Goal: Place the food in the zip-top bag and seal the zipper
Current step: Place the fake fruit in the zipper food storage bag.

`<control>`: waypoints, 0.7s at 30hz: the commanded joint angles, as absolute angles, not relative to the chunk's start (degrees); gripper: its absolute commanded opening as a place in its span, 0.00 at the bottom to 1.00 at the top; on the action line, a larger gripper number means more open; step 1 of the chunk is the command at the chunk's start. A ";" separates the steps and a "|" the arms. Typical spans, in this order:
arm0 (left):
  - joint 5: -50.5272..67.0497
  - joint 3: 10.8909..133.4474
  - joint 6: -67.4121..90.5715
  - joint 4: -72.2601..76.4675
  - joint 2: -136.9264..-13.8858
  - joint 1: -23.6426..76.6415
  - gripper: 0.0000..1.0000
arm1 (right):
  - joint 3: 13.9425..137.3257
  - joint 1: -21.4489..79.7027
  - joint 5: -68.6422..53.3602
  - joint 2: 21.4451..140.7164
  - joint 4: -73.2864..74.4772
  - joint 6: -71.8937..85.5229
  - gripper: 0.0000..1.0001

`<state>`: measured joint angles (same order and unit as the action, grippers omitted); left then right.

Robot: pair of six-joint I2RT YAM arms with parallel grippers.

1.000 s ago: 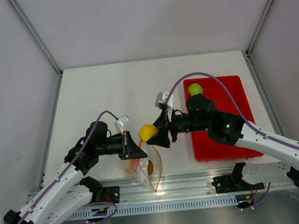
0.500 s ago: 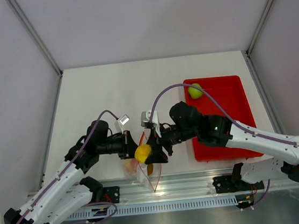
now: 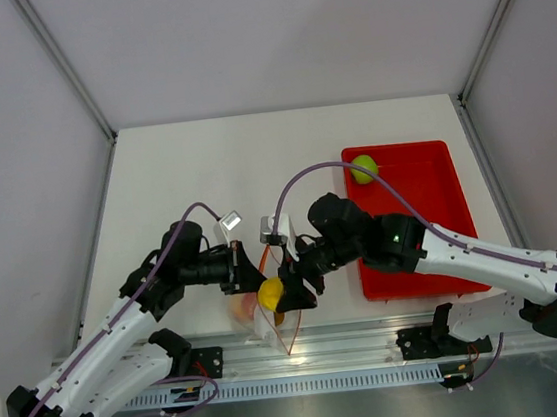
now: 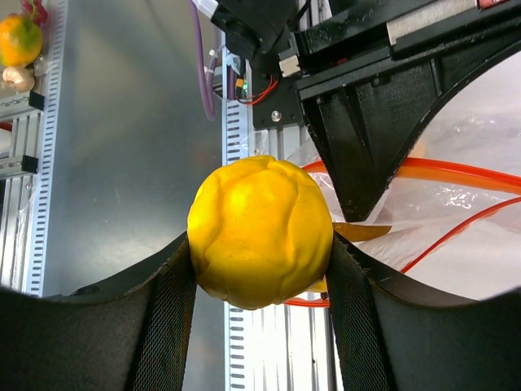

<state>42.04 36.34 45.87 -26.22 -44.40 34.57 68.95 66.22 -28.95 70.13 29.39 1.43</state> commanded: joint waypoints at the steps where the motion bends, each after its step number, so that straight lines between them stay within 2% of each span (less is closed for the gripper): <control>1: 41.40 38.41 44.38 -26.28 -44.03 34.72 0.00 | 71.02 66.53 -28.48 70.49 30.06 0.79 0.43; 6: 41.40 38.41 44.38 -26.28 -44.03 34.80 0.00 | 70.93 66.53 -28.56 70.66 30.59 0.62 0.55; 8: 41.48 38.67 44.38 -26.28 -44.12 34.72 0.01 | 70.84 66.62 -28.48 70.49 30.67 0.53 0.68; 12: 41.48 38.15 44.30 -26.28 -43.95 34.80 0.01 | 70.49 66.62 -27.07 70.23 30.85 0.44 0.73; 13: 41.48 38.14 44.38 -26.28 -43.95 34.80 0.01 | 70.40 66.62 -26.81 70.22 31.02 0.53 0.95; 14: 41.40 38.06 44.38 -26.28 -43.95 34.80 0.01 | 70.31 66.62 -26.55 70.22 31.03 0.44 0.99; 21: 41.40 37.71 44.38 -26.37 -43.51 34.80 0.00 | 70.31 66.62 -24.53 70.23 31.20 0.62 0.99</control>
<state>41.52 36.34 45.71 -26.39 -44.31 34.57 68.95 66.28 -26.09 70.78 31.55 0.99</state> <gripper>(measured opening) 0.005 0.993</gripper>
